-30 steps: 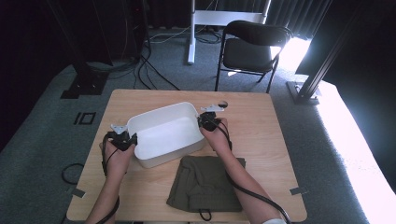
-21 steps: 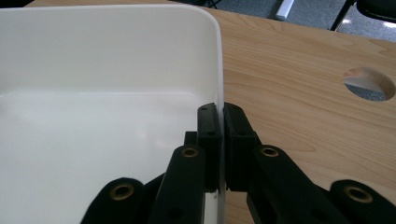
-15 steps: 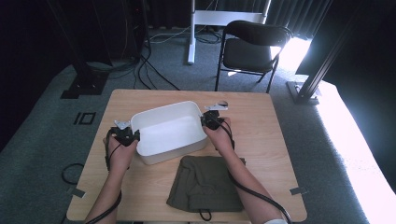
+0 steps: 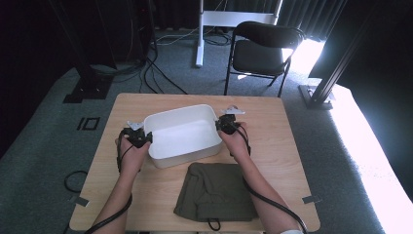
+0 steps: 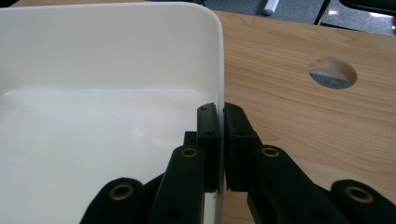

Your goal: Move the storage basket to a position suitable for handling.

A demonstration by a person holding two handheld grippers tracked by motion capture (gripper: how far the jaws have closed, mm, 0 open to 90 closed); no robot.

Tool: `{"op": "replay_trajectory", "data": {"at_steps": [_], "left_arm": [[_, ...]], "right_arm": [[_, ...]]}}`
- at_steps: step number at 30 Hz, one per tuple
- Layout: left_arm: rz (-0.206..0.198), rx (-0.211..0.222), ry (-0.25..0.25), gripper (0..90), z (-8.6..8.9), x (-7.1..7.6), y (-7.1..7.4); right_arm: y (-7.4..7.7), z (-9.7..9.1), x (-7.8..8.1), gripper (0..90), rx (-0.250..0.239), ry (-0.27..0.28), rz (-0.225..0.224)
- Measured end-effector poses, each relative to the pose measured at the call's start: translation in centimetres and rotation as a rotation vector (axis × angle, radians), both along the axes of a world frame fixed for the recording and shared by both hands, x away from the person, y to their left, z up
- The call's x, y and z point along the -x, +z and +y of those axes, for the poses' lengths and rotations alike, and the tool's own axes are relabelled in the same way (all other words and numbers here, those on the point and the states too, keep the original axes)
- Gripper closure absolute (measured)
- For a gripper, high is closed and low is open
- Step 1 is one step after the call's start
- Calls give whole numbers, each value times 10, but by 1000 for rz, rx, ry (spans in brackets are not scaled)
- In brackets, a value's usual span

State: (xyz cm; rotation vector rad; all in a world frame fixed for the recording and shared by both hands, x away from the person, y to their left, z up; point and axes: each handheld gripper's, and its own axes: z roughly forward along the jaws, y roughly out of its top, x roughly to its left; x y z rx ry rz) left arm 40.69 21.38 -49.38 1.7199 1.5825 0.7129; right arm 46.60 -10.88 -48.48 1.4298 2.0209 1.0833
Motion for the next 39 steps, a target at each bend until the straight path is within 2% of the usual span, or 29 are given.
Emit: {"op": "replay_trajectory", "data": {"at_steps": [5, 12, 15, 22, 39], "left_arm": [[-2, 6, -9, 723, -6, -5, 0], [3, -16, -41, 724, -18, -14, 1], [0, 1, -55, 724, -24, -19, 0], [2, -29, -83, 723, -37, -29, 1], [-2, -35, -157, 722, -71, -52, 1]], "right_arm": [[0, -10, -1, 866, -4, -14, 4], [0, -21, -1, 865, -7, -32, 5], [1, -29, -1, 864, -5, -46, 7], [1, -41, -2, 863, -9, -66, 8], [1, -78, -4, 859, -16, -126, 19]]}}
